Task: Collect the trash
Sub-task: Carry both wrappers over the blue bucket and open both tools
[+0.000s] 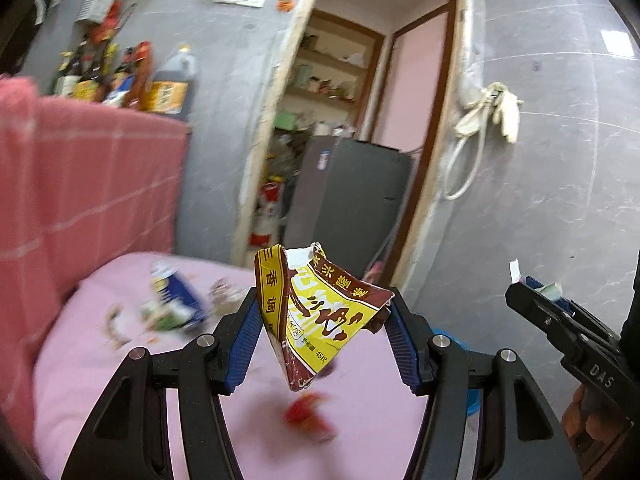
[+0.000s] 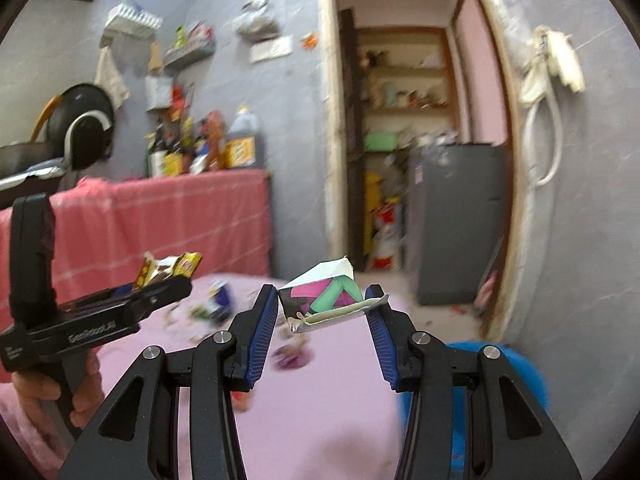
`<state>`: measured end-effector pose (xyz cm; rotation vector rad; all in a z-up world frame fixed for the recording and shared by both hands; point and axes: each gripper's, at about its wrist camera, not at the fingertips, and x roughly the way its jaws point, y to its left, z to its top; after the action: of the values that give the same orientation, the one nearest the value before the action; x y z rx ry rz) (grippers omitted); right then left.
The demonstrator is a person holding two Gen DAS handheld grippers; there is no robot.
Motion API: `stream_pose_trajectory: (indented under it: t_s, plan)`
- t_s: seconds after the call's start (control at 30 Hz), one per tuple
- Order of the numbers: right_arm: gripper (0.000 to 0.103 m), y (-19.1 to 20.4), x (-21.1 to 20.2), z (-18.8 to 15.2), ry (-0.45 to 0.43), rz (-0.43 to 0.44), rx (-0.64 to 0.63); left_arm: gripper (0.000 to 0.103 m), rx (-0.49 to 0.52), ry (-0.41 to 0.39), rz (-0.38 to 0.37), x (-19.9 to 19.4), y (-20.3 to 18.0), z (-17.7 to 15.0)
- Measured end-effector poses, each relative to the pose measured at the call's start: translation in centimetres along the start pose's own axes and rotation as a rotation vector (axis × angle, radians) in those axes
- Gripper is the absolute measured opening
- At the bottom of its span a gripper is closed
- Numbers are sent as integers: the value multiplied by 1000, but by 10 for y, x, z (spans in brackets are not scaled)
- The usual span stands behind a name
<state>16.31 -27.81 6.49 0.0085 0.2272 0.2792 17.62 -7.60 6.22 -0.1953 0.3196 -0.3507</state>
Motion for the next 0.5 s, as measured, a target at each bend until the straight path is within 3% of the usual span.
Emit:
stream_pose_trajectory:
  t_s: [0.27, 0.5]
  plan:
    - [44, -85, 3, 1, -14, -186, 41, 54, 44, 66, -165, 75, -61, 15]
    - [44, -144, 26, -20, 71, -259, 72, 54, 82, 217, -247, 148, -105, 0]
